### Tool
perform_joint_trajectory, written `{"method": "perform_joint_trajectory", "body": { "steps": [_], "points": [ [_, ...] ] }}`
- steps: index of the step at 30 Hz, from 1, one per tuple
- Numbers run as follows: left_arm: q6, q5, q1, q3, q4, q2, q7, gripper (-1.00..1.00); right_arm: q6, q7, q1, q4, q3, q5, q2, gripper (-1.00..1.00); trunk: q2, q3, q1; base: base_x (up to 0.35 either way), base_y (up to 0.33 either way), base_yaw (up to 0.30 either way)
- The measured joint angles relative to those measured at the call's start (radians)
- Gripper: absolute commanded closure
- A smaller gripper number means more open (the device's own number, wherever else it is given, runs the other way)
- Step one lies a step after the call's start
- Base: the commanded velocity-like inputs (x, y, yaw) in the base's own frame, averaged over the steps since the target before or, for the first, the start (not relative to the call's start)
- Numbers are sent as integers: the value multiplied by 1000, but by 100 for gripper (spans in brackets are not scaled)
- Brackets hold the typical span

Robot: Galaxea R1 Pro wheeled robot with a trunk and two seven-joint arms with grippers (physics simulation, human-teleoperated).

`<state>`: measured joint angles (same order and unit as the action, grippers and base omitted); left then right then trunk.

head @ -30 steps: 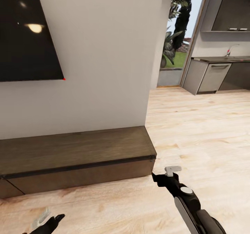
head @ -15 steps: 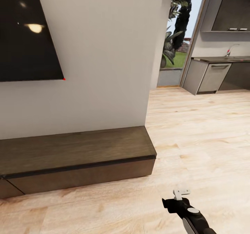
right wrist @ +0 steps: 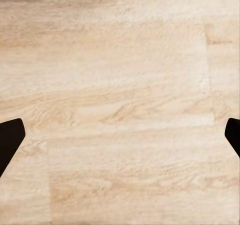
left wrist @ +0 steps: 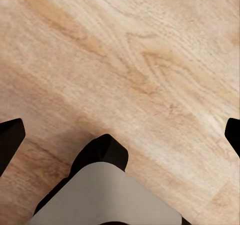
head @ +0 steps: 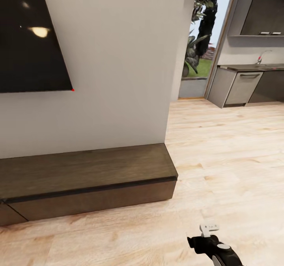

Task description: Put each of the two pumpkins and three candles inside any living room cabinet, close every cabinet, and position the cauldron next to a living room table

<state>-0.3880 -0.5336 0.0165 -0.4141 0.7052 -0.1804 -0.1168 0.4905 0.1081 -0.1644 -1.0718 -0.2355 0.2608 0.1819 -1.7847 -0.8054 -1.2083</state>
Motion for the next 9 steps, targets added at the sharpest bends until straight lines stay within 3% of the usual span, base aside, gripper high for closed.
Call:
{"method": "perform_joint_trajectory", "body": {
  "steps": [9],
  "points": [
    [6,-1,1,3,-7,5,0,-100,3,43,3,26,-2,0,-20,-100,0,0,0,0,0,0]
  ]
}}
